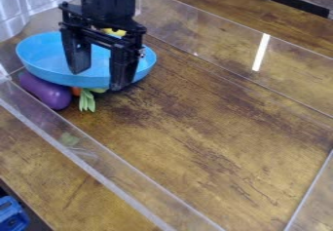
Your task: Remove the lemon from the blue tray and put it on the table
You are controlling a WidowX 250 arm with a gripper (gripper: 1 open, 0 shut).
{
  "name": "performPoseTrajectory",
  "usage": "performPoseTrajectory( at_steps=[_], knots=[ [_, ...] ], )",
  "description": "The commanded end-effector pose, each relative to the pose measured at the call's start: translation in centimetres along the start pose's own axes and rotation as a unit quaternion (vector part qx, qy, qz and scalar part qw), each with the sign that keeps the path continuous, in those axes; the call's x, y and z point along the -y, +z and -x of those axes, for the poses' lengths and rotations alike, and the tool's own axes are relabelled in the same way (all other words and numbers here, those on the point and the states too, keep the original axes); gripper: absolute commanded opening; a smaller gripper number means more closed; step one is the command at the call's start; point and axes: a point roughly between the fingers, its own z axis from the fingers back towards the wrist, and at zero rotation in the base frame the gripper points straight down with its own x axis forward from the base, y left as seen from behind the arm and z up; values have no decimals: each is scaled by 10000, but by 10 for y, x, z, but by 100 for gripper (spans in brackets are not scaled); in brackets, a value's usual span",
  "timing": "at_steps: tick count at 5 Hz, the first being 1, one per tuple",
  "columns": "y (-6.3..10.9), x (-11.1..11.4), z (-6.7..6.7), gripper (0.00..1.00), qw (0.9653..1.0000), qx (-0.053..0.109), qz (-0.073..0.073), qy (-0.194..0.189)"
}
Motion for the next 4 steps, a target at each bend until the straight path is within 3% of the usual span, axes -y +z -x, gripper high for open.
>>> performPoseTrajectory(
  at_steps=[1, 2, 4],
  knots=[
    [13, -11, 3, 100, 9998, 170, -41, -40],
    [15, -19, 3, 100, 9998, 144, -43, -91],
    [-10, -33, -1, 100, 9980, 162, 69, 603]
  ],
)
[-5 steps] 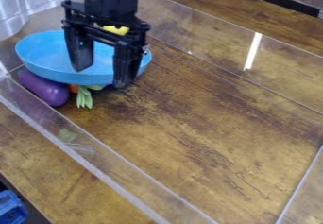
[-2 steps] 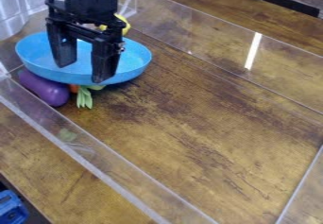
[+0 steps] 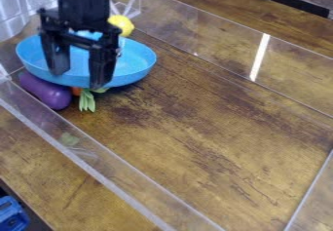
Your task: Remove the lemon from the blue tray and put it on the table
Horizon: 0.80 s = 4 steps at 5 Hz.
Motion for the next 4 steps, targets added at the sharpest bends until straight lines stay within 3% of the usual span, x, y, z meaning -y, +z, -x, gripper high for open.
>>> performPoseTrajectory(
  at_steps=[1, 2, 3, 4],
  knots=[
    [-13, -11, -7, 100, 9997, 245, 35, -10],
    [-31, -9, -9, 100, 9995, 281, -7, -126],
    [-35, 4, -23, 100, 9993, 373, 43, -21],
    [-24, 7, -40, 100, 9987, 455, 102, 186]
  ],
)
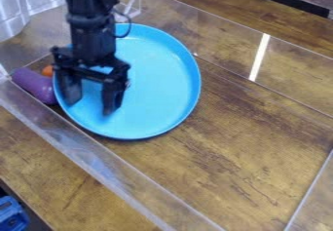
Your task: Remove the lemon from the blue tray and put it on the table
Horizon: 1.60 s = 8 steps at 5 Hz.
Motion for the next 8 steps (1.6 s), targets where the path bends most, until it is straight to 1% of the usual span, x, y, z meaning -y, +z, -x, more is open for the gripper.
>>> performPoseTrajectory(
  at_steps=[1, 2, 3, 4, 5, 6, 7, 8],
  knots=[
    [25, 14, -24, 100, 9995, 299, 57, 105],
    [20, 25, -29, 100, 9991, 400, 106, 27],
    [10, 30, -35, 100, 9989, 455, 127, -8],
    [-2, 44, -47, 100, 9988, 481, 110, -73],
    [-9, 39, -53, 100, 9985, 536, 104, -57],
    [-17, 45, -62, 100, 9983, 579, 68, -74],
    [-27, 50, -61, 100, 9977, 577, 72, -356],
    [-26, 56, -66, 100, 9981, 596, 90, -157]
  ],
)
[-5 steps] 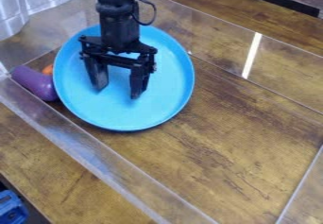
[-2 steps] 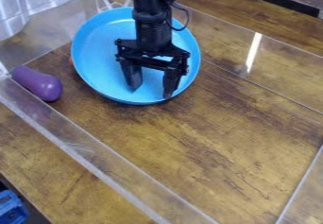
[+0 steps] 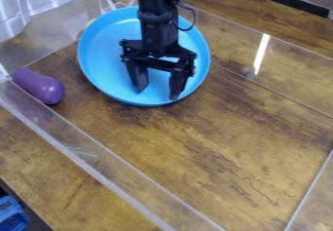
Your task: Remove the lemon from the blue tray and put it on the table
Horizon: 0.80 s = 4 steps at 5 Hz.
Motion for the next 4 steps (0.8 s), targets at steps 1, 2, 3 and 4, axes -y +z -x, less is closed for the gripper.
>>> performPoseTrajectory(
  at_steps=[1, 2, 3, 4],
  knots=[
    [-14, 9, -1, 100, 9998, -142, -35, 164],
    [-17, 12, 1, 100, 9994, -137, -52, 319],
    [-21, 14, 5, 100, 9989, -138, -67, 442],
    [-24, 5, 16, 100, 9988, -149, -81, 451]
  ],
)
